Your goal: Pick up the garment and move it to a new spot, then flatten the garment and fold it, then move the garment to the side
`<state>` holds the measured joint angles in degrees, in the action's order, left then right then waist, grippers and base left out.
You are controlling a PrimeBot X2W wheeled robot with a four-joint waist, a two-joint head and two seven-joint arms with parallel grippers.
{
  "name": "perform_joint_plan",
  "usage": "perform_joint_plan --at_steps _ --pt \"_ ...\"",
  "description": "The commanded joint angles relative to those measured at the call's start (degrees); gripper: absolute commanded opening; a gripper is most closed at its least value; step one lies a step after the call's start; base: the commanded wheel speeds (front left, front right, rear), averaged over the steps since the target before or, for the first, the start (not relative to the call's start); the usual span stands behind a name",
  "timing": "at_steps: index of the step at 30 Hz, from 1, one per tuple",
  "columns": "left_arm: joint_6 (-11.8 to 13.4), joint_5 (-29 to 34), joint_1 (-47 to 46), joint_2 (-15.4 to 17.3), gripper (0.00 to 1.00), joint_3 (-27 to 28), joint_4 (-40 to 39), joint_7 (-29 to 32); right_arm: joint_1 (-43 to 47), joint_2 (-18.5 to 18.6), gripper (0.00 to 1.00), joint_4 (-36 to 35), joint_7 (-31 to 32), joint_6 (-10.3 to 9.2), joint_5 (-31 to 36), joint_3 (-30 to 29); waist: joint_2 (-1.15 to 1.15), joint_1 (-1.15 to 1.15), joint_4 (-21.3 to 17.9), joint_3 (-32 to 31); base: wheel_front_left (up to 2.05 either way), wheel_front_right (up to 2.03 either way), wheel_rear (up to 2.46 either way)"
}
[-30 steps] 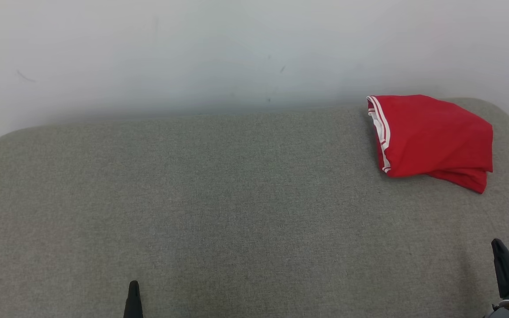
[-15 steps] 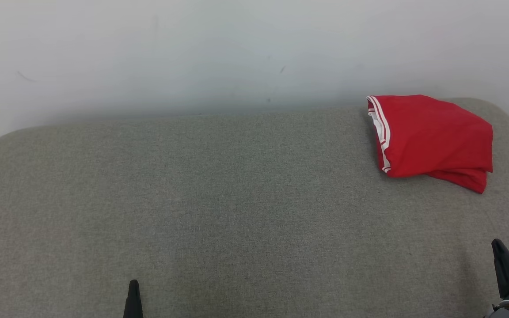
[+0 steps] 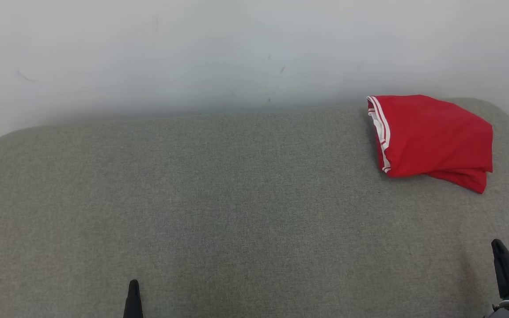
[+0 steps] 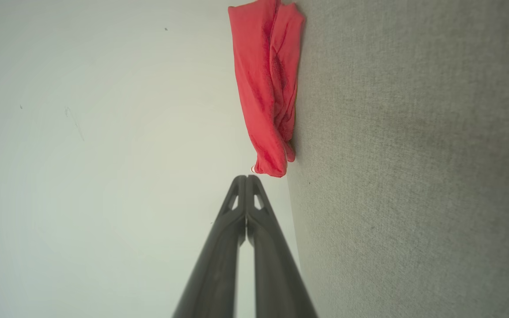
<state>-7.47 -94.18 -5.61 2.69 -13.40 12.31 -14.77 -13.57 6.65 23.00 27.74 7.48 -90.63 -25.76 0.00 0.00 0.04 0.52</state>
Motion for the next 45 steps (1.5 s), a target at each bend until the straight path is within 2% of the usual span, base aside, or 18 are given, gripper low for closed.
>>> perform_joint_plan --at_steps 1,45 --pt "-0.1 -0.2 -0.1 0.4 0.00 0.0 0.2 -0.4 -0.3 -0.2 0.00 0.0 0.2 0.02 0.3 -0.1 0.00 0.00 0.0 0.0 0.00 0.00 0.00" --pt "-0.1 -0.2 -0.1 0.4 0.00 0.0 0.1 -0.4 -0.5 -0.4 0.00 0.0 0.5 0.02 0.6 -0.5 0.00 0.00 0.0 0.0 0.00 0.00 0.00"
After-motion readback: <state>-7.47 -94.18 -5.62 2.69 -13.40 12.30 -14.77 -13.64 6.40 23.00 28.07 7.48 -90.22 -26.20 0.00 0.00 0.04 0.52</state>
